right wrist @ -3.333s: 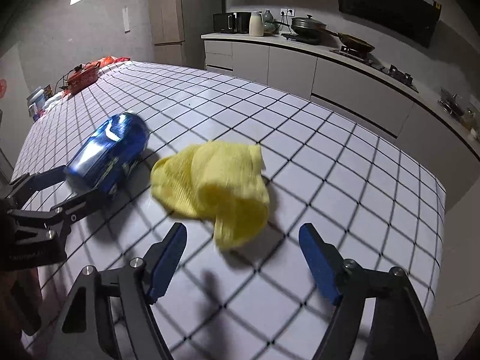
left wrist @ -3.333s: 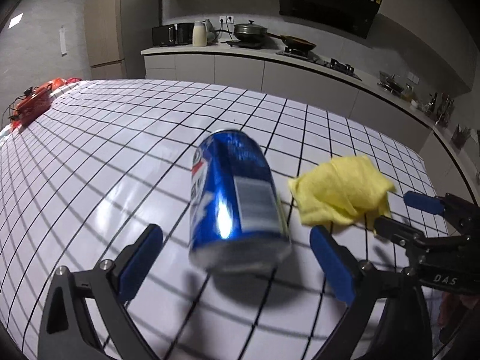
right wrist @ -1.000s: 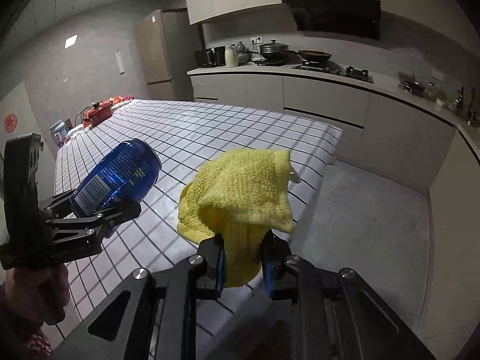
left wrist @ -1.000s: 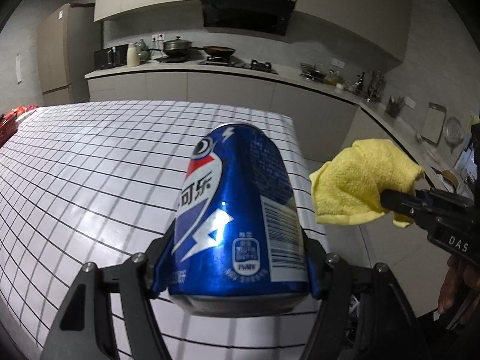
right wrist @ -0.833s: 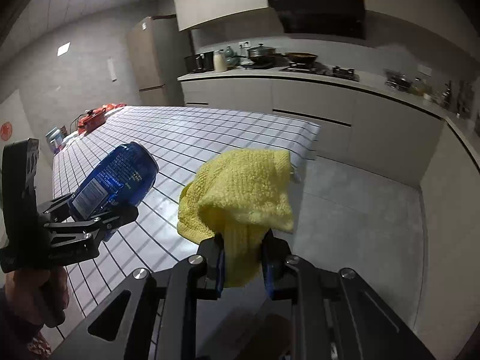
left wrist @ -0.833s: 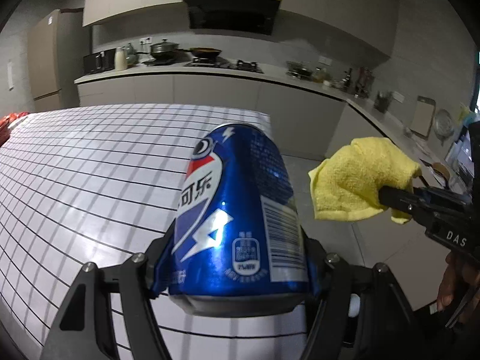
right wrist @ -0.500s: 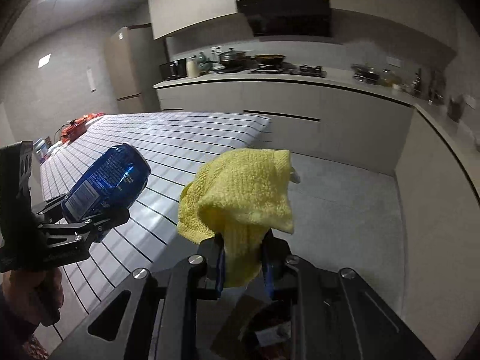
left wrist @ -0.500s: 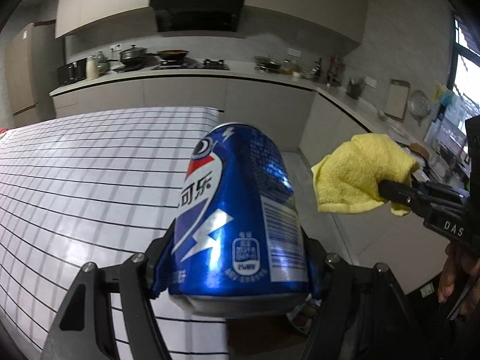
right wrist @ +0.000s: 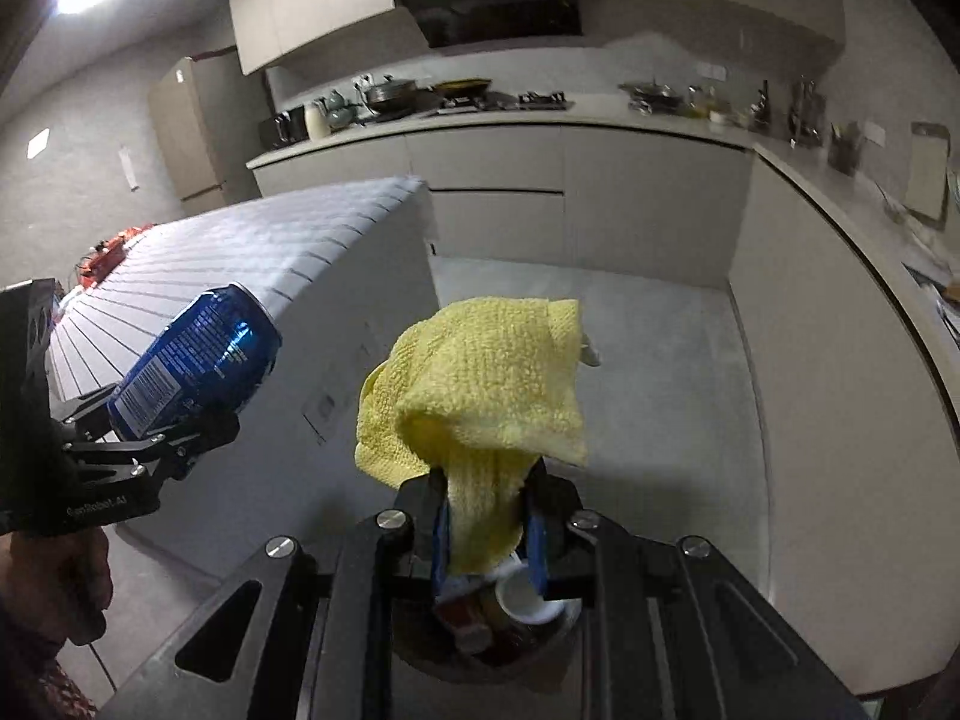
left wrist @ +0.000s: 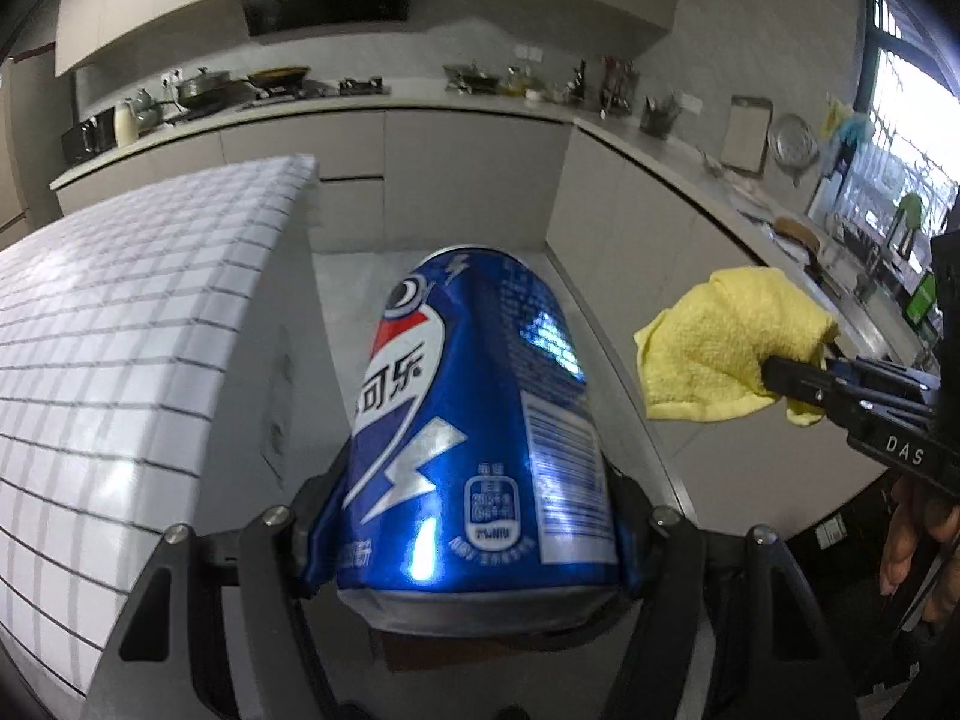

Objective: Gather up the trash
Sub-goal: 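Carry the yellow cloth and blue can with both tools over the black bin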

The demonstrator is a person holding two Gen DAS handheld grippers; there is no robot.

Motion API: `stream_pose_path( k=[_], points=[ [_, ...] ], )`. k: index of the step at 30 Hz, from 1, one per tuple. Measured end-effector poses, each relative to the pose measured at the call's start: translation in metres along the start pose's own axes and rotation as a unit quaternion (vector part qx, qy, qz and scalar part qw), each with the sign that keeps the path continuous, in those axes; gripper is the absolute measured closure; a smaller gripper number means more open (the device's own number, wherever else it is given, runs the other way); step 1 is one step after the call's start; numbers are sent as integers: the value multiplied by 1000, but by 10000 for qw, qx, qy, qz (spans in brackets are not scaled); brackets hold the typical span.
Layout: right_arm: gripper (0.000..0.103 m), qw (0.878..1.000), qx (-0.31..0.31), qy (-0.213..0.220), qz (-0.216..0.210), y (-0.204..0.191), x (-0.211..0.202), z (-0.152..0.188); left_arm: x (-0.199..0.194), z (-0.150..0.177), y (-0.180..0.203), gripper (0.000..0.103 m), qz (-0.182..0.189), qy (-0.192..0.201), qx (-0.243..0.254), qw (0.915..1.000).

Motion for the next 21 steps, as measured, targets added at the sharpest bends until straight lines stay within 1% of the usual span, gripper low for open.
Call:
stream_pose_path(
  k=[5, 9, 14, 21],
  points=[
    [82, 9997, 178, -183, 53, 16, -3, 27, 10, 20, 31, 34, 50, -226, 149, 9996],
    [82, 9990, 284, -328, 56, 21, 3, 47, 19, 35, 42, 34, 58, -394, 195, 9990],
    [82, 9981, 299, -530, 38, 18, 18, 63, 29, 53, 48, 34, 65, -594, 218, 9980],
    [82, 9961, 297, -832, 14, 24, 39, 89, 47, 74, 53, 34, 76, -872, 257, 9958]
  ],
)
Point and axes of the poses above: each gripper's, at about its wrist camera, not at the fingertips, and x roughly the way its jaws point, y to its right, z to its underside, the point moved 3 cm from there along x, roughly the way its jaws point, and after that the axes turned 9 degrees about -z, right-handed, at the moved point
